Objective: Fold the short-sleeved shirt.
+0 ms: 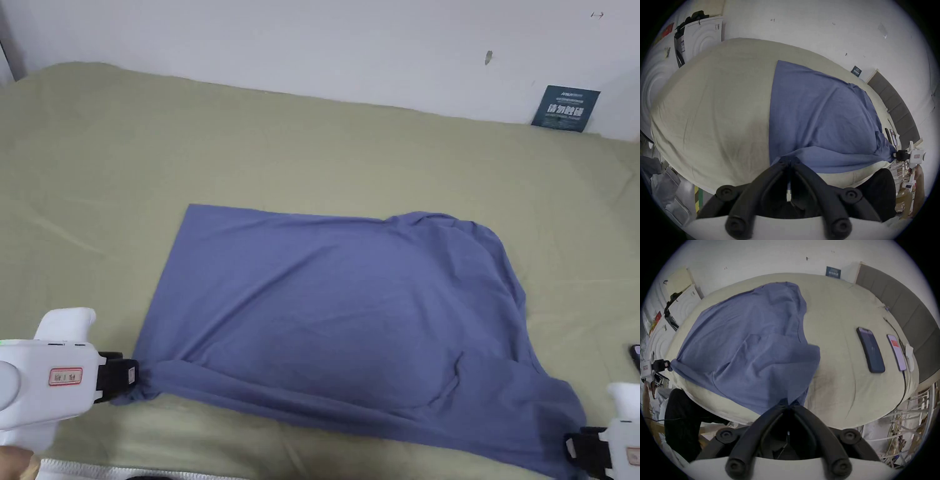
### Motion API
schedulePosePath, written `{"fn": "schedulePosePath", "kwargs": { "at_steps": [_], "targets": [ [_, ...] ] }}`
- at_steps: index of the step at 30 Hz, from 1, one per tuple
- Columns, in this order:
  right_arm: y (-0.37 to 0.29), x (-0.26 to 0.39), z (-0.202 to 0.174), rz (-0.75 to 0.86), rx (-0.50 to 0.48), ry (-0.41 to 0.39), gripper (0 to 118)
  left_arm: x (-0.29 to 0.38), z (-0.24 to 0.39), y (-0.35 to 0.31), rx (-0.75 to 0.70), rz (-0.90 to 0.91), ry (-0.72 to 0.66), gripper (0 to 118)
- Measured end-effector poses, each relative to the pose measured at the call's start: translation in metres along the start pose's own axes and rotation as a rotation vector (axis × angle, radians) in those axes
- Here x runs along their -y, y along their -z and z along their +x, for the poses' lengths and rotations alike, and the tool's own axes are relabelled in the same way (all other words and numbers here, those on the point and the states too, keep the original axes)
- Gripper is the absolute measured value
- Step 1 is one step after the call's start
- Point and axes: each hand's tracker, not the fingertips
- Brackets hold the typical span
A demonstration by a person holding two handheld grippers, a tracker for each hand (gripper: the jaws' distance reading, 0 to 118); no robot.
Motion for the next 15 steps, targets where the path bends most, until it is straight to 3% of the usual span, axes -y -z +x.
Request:
{"fn": "schedulePosePath", "kwargs": {
  "at_steps": [7, 15],
  "targets": [
    [-0.019, -0.040, 0.006, 0.104, -0.011, 0.018, 0, -0.030, -0.005, -0.008, 0.028, 0.021, 0.017, 3],
    [0.009, -0.146, 0.008, 0.132, -0.002, -0.051, 0, -0.111, -0.005, 0.018, 0.028, -0.048, 0.030, 3]
  ]
}}
